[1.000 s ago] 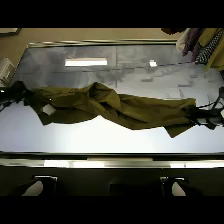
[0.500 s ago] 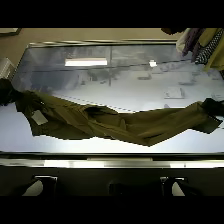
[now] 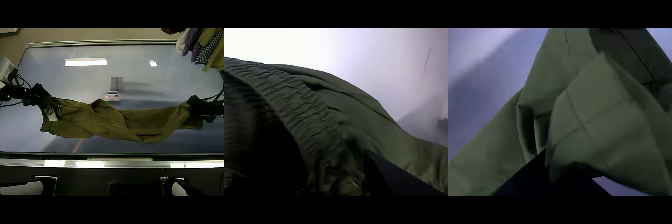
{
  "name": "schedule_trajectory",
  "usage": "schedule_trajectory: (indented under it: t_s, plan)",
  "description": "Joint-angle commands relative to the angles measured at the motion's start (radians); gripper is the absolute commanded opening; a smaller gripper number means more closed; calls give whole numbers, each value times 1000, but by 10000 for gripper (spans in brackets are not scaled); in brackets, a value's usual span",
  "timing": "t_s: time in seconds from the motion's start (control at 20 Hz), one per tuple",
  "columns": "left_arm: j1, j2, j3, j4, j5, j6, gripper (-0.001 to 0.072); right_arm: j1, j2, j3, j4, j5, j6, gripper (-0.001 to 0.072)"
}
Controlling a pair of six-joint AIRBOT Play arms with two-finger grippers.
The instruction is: Fold the clothes and pants, and hang the long-sleeved shirts on hangers.
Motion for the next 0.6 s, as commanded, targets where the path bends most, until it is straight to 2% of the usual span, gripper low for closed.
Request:
schedule_trajectory:
  t_s: [0.0, 0.15, 0.3, 0.45, 0.55]
  plan:
    - [58, 7, -2, 2, -3, 121, 470, 1, -31, 1, -5, -6, 3, 30]
    - [195, 170, -74, 2, -44, 187, 470, 1, -31, 1, -51, 15, 2, 34]
    - [325, 334, -273, 1, -48, 232, 470, 1, -31, 1, -51, 54, 0, 36]
    - [353, 387, -499, 1, -37, 256, 470, 1, -31, 1, -51, 58, 0, 36]
    - [331, 386, -608, -3, 19, 272, 470, 1, -31, 1, -51, 63, 0, 35]
